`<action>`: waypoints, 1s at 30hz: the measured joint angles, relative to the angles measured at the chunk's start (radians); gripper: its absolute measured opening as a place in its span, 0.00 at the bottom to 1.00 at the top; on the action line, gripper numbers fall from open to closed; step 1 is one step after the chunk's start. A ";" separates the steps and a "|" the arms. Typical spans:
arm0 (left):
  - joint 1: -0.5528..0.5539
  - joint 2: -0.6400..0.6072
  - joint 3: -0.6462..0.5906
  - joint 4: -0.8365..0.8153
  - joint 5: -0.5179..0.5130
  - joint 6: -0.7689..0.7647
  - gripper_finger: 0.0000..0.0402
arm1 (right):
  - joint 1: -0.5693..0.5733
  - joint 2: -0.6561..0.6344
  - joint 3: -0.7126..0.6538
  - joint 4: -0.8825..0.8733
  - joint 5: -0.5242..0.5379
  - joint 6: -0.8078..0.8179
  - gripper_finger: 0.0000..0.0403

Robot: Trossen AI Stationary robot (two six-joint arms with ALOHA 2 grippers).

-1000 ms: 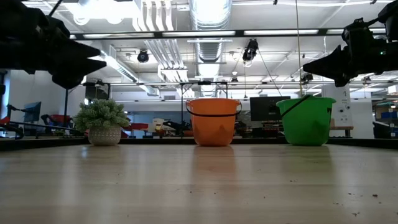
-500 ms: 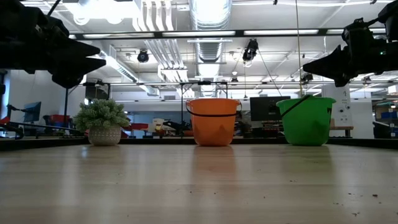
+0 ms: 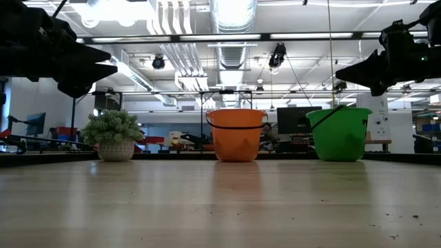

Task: Organize candy in baskets
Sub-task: Return to Home Position

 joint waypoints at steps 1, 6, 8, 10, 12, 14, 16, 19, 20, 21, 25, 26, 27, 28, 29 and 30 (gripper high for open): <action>0.000 0.000 0.000 0.000 0.000 0.000 0.42 | 0.000 0.003 0.000 0.000 0.000 0.000 0.07; 0.000 0.000 0.000 0.000 0.000 0.000 0.42 | 0.000 0.019 0.000 0.003 0.000 0.000 0.07; 0.000 0.000 -0.001 0.000 0.000 0.000 0.42 | 0.000 0.020 0.000 0.003 0.000 0.000 0.07; 0.000 0.000 -0.001 0.000 0.000 0.000 0.42 | 0.000 0.020 0.000 0.003 -0.001 0.000 0.07; 0.000 0.000 0.000 0.000 0.000 0.000 0.42 | 0.000 0.020 0.000 0.004 -0.001 0.000 0.07; 0.000 0.002 0.002 0.000 0.000 0.000 0.42 | 0.000 0.020 0.000 0.004 -0.001 0.000 0.07; 0.000 0.005 0.006 -0.001 0.001 0.000 0.42 | 0.000 0.020 0.000 0.004 -0.001 0.000 0.07; 0.000 0.005 0.010 0.005 0.001 0.000 0.42 | 0.000 0.020 0.000 0.005 -0.001 0.000 0.07; 0.000 0.005 0.010 0.002 0.001 0.000 0.42 | 0.000 0.020 0.000 0.005 -0.001 0.000 0.07; 0.000 0.005 0.010 0.000 0.001 0.000 0.42 | 0.000 0.020 0.000 0.005 -0.001 0.000 0.07; 0.000 0.005 0.010 0.000 0.001 0.000 0.42 | 0.000 0.020 0.000 0.005 -0.001 0.000 0.07; 0.000 0.005 0.011 0.000 0.001 0.000 0.42 | 0.000 0.020 0.000 0.005 -0.001 0.000 0.07; 0.000 0.005 0.011 0.000 0.001 0.000 0.42 | 0.000 0.020 0.000 0.005 -0.001 0.000 0.07; 0.000 0.005 0.011 0.000 0.001 0.000 0.42 | 0.000 0.020 0.000 0.006 -0.001 0.000 0.07; 0.000 0.005 0.011 0.000 0.001 0.000 0.42 | 0.000 0.020 0.000 0.006 -0.001 0.000 0.07; 0.000 0.005 0.011 0.000 0.001 0.000 0.42 | 0.000 0.020 0.000 0.006 -0.001 0.000 0.07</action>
